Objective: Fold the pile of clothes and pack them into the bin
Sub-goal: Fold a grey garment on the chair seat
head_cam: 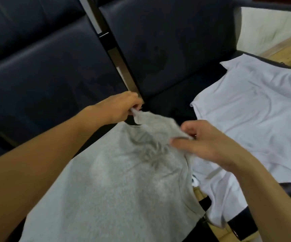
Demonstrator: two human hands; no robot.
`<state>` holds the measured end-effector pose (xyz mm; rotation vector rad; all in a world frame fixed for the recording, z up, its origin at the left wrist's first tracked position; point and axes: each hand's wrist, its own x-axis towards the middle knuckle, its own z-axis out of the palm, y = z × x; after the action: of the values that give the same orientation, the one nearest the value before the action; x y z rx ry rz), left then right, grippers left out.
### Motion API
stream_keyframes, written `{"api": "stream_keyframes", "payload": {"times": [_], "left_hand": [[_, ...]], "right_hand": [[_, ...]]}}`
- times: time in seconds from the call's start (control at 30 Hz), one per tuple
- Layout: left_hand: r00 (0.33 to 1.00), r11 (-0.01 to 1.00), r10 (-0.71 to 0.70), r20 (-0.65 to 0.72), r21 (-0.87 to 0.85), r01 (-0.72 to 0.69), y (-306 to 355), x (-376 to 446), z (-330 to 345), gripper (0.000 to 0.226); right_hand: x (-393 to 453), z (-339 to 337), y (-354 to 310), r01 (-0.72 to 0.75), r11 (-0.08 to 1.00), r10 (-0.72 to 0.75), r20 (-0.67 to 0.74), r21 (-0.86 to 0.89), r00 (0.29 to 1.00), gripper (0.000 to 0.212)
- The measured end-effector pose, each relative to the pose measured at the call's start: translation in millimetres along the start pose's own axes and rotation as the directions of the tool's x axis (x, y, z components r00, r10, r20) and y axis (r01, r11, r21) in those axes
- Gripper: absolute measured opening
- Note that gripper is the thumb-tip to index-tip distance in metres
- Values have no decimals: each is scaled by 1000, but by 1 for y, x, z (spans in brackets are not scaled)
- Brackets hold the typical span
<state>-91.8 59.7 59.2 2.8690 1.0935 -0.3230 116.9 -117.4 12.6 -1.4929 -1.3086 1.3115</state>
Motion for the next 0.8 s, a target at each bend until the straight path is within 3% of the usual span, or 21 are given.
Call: {"api": "stream_keyframes", "payload": {"times": [0.1,0.17,0.2,0.27,0.33,0.4,0.5,0.57,0.63,0.7,0.8], "left_hand": [[941,985,-103,322,162,53,-27,-50,4,39],[807,940,-288,515,312,137,-42,-80,10,36],[754,922,-353,555,344,178,-46,-91,15,36],[743,931,-356,566,285,228,-47,-97,27,37],[837,961,-275,472,155,229,-39,-89,38,34],[929,985,-175,325,56,165,-26,-69,53,37],[965,999,-42,259,17,39,-16,-36,76,58],[964,998,15,264,56,-31,-18,-19,87,43],[951,998,-8,310,61,-11,-21,-12,88,20],[935,998,-14,354,-59,37,-27,-18,87,22],[971,969,-60,230,-220,112,-38,-47,81,14]], "right_hand": [[-4,47,-13,56,995,-84,367,85,926,24],[-6,69,-14,21,999,-39,569,38,821,31],[-7,73,-13,32,999,-9,598,-29,802,36],[-2,71,0,61,974,50,468,-219,882,44],[4,63,16,27,853,106,224,-521,969,42],[3,60,24,-62,698,188,100,-713,977,45],[0,69,25,-119,645,324,129,-755,937,50],[2,78,26,-103,594,360,149,-798,921,50],[5,85,29,-59,540,360,167,-840,918,41],[9,84,35,-27,586,305,190,-810,933,18],[19,73,35,-47,756,224,190,-653,956,30]]}}
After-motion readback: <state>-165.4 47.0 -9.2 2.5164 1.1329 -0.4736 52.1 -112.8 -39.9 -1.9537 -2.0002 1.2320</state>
